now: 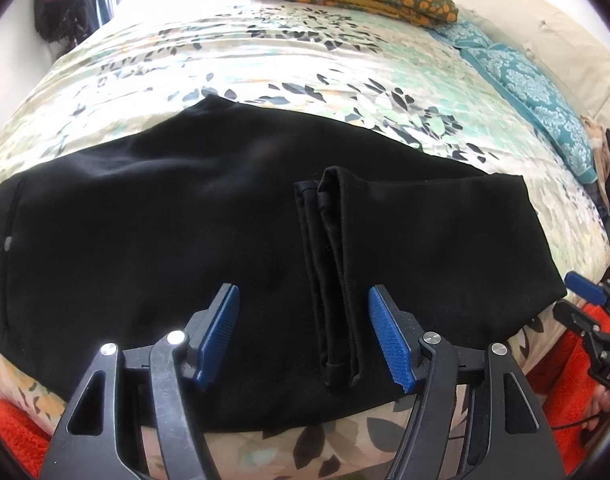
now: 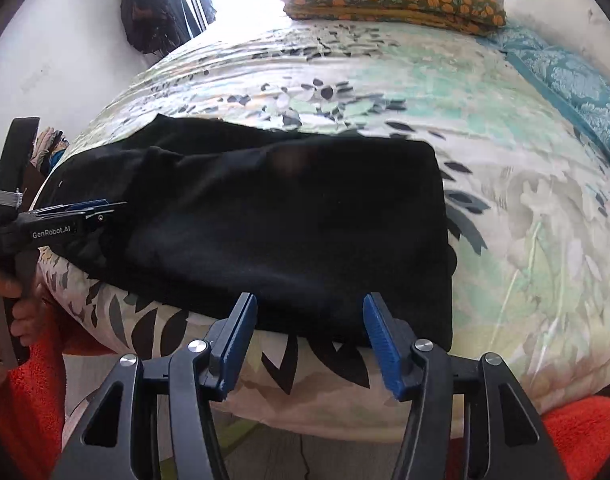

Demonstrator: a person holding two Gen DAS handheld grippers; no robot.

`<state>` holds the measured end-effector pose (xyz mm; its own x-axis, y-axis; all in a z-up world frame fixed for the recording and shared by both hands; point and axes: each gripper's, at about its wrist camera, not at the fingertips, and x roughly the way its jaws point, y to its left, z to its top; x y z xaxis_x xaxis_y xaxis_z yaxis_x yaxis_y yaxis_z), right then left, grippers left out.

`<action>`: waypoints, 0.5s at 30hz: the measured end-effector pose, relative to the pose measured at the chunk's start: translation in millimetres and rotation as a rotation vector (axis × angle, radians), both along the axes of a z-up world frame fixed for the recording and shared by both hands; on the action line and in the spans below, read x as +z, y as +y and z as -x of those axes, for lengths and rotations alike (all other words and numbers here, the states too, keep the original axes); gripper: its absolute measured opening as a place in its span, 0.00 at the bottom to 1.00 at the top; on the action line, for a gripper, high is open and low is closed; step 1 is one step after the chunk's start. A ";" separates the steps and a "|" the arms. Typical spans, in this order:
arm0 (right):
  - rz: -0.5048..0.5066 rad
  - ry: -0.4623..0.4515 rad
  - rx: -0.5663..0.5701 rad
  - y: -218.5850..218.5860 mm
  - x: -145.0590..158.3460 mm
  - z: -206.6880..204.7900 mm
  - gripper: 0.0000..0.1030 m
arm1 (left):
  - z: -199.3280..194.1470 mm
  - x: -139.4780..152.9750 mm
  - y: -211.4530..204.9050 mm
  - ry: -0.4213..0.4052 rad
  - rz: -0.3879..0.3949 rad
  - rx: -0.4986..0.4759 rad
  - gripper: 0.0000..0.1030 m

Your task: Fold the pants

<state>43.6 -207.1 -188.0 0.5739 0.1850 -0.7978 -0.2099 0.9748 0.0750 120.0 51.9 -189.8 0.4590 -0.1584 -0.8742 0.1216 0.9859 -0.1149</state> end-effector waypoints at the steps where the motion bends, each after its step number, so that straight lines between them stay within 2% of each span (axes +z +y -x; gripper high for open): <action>1: 0.019 -0.037 0.010 3.2 5.4 2.8 0.61 | 0.7 2.2 2.8 -0.006 -0.017 0.008 0.70; 2: 0.035 -0.065 0.011 5.4 7.9 4.4 0.66 | 1.0 4.1 6.5 -0.013 -0.028 0.021 0.71; 3: 0.043 -0.077 0.008 6.2 7.1 4.6 0.75 | 0.5 4.9 12.2 -0.016 -0.030 0.042 0.72; 4: 0.045 -0.069 0.005 6.3 4.1 3.0 0.78 | -1.0 3.9 19.8 -0.010 -0.026 0.072 0.72; 7: 0.018 -0.026 -0.028 -0.2 -5.4 -2.5 0.78 | -6.3 -6.3 49.3 0.046 0.042 0.169 0.72; 9: -0.004 -0.027 -0.043 -3.5 -4.5 -3.3 0.78 | -8.0 -1.6 71.4 0.051 0.117 0.204 0.72; 12: -0.007 -0.051 -0.056 -4.8 0.1 -1.9 0.78 | -15.5 33.2 122.1 -0.051 0.142 0.288 0.72; 15: -0.010 -0.049 -0.058 -5.9 -0.3 -1.9 0.78 | -27.4 58.2 202.4 -0.125 0.168 0.429 0.74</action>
